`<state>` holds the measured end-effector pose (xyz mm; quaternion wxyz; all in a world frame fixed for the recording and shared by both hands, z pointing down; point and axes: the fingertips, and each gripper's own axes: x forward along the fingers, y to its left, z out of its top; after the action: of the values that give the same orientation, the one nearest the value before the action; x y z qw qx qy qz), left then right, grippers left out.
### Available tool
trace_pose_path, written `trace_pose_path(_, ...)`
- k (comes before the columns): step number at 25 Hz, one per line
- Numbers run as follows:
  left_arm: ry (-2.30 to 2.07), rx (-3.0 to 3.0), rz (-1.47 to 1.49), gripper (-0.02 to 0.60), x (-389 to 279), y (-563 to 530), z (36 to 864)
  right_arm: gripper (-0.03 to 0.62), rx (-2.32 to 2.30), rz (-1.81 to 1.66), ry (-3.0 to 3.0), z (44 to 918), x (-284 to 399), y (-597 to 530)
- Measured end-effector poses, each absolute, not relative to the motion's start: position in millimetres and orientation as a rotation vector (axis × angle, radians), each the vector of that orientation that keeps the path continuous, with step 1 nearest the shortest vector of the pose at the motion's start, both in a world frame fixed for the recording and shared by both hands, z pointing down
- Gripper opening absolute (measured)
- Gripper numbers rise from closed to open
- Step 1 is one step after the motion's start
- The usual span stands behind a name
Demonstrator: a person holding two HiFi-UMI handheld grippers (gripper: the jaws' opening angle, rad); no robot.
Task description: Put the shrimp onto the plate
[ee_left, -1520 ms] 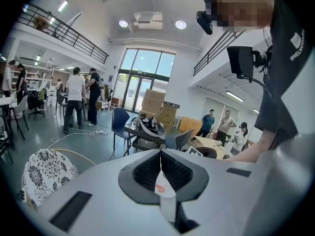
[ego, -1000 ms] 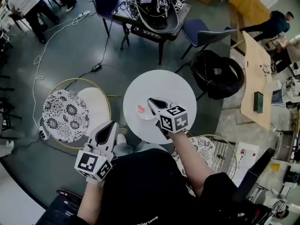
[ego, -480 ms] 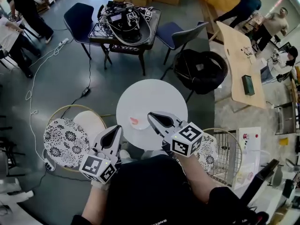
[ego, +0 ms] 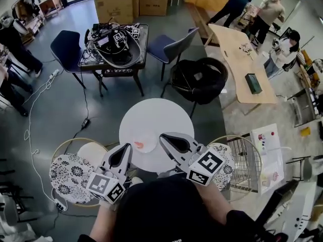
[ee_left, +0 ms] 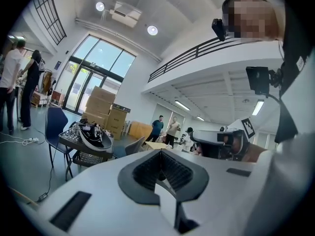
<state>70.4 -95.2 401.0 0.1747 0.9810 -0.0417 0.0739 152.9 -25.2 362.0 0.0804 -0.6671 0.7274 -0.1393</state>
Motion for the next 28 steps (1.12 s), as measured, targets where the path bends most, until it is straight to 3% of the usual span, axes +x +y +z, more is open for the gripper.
trace_pose_path(10,0.029,2.802,0.191,0.006,97.6,-86.0,385.6,0.020,-2.068,-0.280,2.094,344.5,164.8,-4.3)
trace_pose_path(28,0.046,2.781,0.199,0.006,107.5,-88.1,391.5,0.018,-2.076,-0.327,2.081,357.4,178.5,-13.1)
